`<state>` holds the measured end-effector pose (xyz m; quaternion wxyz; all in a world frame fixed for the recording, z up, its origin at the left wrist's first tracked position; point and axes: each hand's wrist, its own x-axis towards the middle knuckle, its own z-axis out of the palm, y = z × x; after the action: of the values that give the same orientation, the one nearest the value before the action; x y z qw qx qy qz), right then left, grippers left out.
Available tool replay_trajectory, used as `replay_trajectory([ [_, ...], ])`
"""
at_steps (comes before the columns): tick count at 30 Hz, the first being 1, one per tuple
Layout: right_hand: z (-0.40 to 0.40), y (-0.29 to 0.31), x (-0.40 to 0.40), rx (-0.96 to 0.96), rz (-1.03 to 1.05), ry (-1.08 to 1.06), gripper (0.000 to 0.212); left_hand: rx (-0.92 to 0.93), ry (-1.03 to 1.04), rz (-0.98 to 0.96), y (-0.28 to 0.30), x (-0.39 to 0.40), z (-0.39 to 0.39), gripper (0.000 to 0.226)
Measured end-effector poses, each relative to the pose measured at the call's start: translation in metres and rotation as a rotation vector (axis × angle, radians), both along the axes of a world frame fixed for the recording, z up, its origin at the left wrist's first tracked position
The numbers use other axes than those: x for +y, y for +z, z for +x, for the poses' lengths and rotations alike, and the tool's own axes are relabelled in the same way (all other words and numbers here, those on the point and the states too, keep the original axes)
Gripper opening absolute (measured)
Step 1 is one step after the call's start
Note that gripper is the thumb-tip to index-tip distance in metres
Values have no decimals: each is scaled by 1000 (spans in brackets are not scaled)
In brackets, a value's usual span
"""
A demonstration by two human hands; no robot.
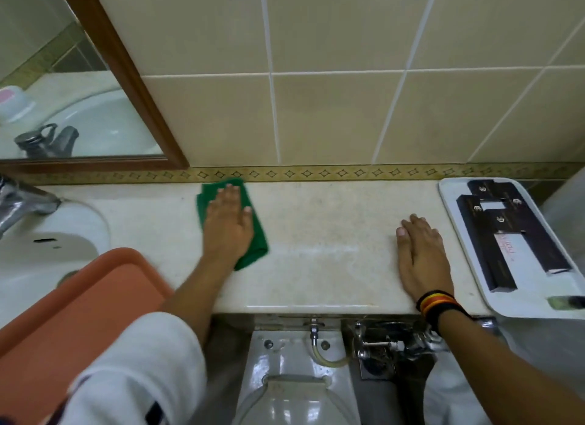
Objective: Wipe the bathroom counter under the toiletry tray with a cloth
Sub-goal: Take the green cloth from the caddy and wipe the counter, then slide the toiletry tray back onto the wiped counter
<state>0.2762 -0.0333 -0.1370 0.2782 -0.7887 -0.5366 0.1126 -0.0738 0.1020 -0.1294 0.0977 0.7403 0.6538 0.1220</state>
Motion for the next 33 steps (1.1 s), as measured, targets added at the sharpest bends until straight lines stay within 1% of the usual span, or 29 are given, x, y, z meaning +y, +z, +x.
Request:
replay_trajectory([
  [3, -2, -2, 2, -10, -17, -5, 66, 60, 89, -25, -2, 15, -45, 64],
  [6, -1, -5, 3, -11, -30, -17, 68, 103, 125, 11, -3, 9, -33, 66],
  [8, 1, -5, 3, 12, -42, -21, 69, 122, 107, -17, -2, 3, -23, 63],
  [10, 0, 6, -2, 77, -36, -9, 67, 146, 74, -66, 5, -3, -20, 63],
  [11, -5, 13, -8, 140, -20, -1, 64, 160, 70, -83, 11, -3, -20, 63],
  [13, -16, 33, -32, 291, 62, -35, 50, 153, 47, -3, 29, -7, -7, 59],
  [14, -19, 43, -48, 355, 117, -102, 40, 114, 19, 61, 38, -9, 6, 56],
  [15, -22, 54, -66, 425, 177, -213, 31, 59, -18, 100, 48, -12, 23, 54],
  [16, -22, 62, -85, 523, 240, -376, 25, 7, -66, 113, 56, -15, 42, 53],
  [17, -18, 67, -101, 641, 300, -565, 26, -34, -123, 108, 61, -16, 64, 52],
  [18, -12, 72, -114, 751, 340, -749, 33, -67, -179, 100, 64, -19, 86, 51],
  [19, 0, 74, -123, 832, 355, -892, 42, -95, -234, 92, 65, -21, 112, 50],
  [20, 13, 75, -128, 885, 349, -972, 50, -122, -286, 87, 66, -24, 139, 49],
  [22, 38, 72, -129, 937, 321, -1005, 60, -173, -362, 69, 70, -33, 194, 47],
  [26, 73, 60, -131, 922, 298, -1061, 59, -264, -436, -10, 73, -45, 292, 45],
  [30, 93, 50, -138, 900, 264, -1070, 40, -186, -500, -109, 64, -39, 370, 49],
  [33, 101, 43, -139, 941, 319, -1087, 46, -136, -472, -170, 53, -31, 406, 52],
])
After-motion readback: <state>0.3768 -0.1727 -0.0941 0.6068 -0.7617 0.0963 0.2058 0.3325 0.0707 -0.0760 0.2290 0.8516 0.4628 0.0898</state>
